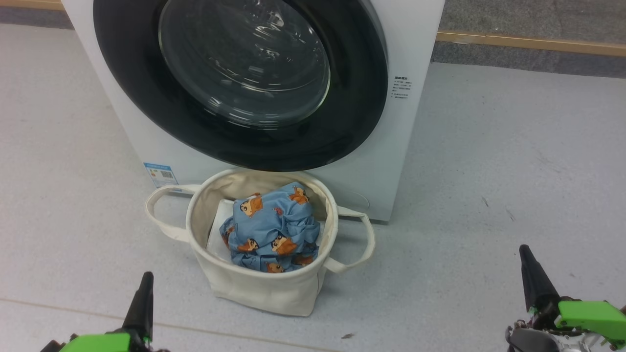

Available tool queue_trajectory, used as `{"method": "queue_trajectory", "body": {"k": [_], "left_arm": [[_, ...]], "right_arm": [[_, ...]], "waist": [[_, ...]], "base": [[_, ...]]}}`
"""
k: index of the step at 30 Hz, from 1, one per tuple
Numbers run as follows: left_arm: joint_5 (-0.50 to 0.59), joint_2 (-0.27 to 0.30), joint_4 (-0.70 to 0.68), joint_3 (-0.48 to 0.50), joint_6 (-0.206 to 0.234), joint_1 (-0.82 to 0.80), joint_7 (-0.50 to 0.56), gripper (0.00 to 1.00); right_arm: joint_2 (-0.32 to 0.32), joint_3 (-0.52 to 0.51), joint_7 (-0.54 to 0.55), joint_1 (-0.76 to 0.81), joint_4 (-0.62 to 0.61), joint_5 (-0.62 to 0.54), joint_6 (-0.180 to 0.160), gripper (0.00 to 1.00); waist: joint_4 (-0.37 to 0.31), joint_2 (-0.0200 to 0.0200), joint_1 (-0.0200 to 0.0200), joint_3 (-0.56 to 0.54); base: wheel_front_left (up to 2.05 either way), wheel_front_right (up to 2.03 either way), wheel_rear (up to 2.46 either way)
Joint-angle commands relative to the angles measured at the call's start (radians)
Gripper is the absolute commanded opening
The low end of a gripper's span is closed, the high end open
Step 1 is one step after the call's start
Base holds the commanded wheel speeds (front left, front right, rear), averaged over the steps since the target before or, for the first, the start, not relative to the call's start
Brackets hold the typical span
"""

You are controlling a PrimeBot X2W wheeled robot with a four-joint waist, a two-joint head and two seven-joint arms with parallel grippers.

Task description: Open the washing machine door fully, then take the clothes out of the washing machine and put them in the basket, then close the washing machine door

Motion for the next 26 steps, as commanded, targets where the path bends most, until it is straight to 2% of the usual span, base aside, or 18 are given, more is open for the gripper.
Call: {"method": "queue_trajectory", "body": {"k": [1, 26], "left_arm": [[-0.004, 0.005, -0.039, 0.034, -0.007, -0.045, 0.008, 0.00], [-0.004, 0.005, -0.039, 0.034, -0.007, -0.045, 0.008, 0.00]], "right_arm": [[-0.006, 0.019, 0.008, -0.034, -0.039, 0.005, 0.000, 0.00], [-0.006, 0.019, 0.007, -0.034, -0.039, 0.006, 0.000, 0.00]], "waist": [[0.000, -0.0001, 0.0000, 0.000], [0.000, -0.0001, 0.0000, 0.000]], "base": [[0.00, 0.00, 0.00], [0.00, 0.00, 0.00]]}}
